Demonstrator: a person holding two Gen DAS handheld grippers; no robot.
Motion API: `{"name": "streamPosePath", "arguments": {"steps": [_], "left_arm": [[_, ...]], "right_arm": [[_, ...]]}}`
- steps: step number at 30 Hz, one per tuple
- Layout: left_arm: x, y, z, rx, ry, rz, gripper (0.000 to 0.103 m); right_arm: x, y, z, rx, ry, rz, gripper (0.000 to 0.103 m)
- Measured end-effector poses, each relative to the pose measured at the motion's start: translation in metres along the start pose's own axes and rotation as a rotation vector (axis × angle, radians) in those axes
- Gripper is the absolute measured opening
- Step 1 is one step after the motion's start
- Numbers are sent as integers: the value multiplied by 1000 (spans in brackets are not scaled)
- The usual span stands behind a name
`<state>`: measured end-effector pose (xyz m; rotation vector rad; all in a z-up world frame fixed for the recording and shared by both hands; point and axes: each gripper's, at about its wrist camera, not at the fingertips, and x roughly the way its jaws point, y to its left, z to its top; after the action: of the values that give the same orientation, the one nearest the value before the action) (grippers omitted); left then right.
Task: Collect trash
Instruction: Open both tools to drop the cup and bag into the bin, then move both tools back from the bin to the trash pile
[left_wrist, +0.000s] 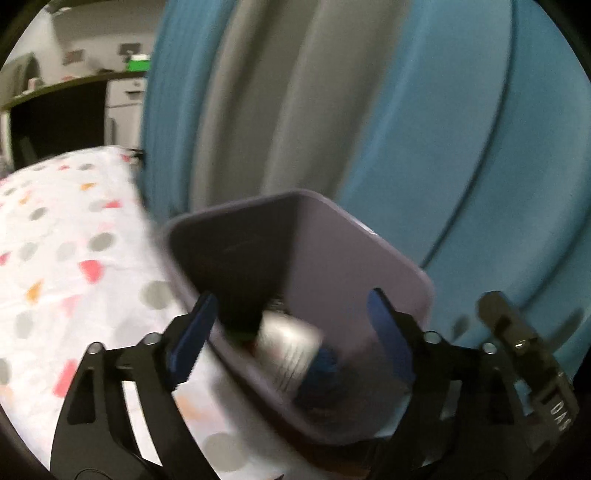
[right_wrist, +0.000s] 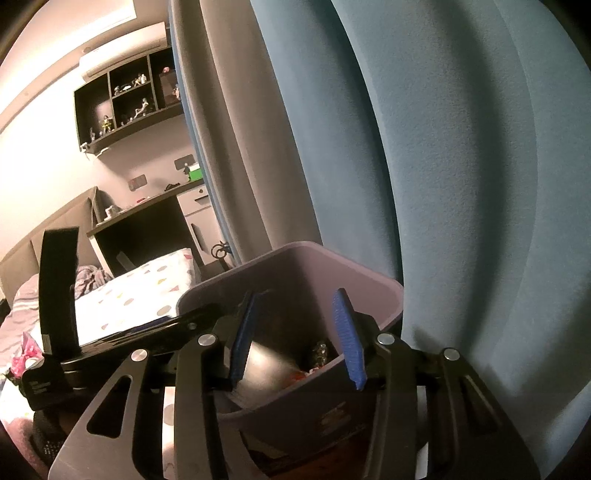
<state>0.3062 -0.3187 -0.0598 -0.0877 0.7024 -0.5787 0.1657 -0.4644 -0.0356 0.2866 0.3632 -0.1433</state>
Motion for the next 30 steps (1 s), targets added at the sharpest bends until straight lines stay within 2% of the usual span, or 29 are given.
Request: {"name": "streamPosePath", "arguments": {"steps": [3,6,10,14,17,21,22,24,30], "left_arm": [[-23,21,-5,-26,-12,105,88],[-62,48,-12,-53,-43,244,88],[-131,91,-34,-52,-113,448,92],[-193,138,-65,-121,-159,635,92],[-216,172,-84,-185,-135,713,93],[-225,212,-100,-299,-62,681,93],[-224,216,-103,-313,-52,652,93],[-220,224,-108,-331,-23,642,93],[-204,238,-108,-356,-14,612,90]], "right_arm": [[-4,7,-1,-9,-3,20,45],[-8,21,-4,-20,4,59,46],[-12,47,-11,-49,18,129,47],[-16,79,-19,-82,35,204,49],[-18,104,-25,-106,48,255,49],[-23,134,-33,-135,66,312,49],[-23,140,-35,-141,71,321,49],[-25,152,-38,-154,84,339,49],[-29,168,-47,-190,106,359,49]]}}
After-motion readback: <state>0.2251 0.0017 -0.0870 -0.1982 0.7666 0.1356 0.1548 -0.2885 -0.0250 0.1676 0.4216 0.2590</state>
